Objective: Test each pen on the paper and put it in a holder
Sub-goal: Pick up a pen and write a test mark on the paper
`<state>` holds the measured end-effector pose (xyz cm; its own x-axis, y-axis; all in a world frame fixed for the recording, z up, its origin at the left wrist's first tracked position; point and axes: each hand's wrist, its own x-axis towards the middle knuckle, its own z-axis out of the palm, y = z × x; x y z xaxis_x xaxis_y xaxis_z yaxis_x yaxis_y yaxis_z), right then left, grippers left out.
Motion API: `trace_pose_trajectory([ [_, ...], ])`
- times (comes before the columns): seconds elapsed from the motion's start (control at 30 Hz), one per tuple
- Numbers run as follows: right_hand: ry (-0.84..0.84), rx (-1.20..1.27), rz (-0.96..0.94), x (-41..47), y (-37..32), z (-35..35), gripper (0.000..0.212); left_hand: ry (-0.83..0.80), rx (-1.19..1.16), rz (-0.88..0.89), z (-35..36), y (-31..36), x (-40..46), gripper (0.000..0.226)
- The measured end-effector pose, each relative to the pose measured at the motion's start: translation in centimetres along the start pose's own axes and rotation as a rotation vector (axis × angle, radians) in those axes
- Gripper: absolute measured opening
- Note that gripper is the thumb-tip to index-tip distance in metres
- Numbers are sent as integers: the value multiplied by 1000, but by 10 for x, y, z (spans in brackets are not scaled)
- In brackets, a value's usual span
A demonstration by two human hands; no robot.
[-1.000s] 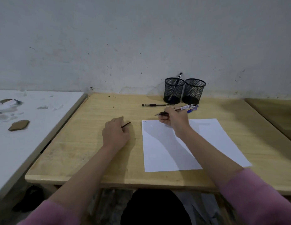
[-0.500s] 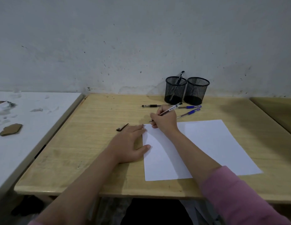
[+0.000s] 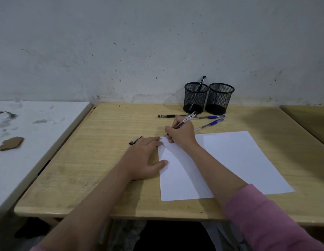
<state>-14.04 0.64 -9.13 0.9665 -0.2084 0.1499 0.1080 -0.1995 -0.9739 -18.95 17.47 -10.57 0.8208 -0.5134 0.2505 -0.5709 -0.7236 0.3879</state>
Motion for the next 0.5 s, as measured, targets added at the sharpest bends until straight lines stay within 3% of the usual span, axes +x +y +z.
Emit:
trace_pose_trajectory([
  [0.5,0,1,12,-1,-1,0,31,-6,-18,-18,1,-3,2,72],
])
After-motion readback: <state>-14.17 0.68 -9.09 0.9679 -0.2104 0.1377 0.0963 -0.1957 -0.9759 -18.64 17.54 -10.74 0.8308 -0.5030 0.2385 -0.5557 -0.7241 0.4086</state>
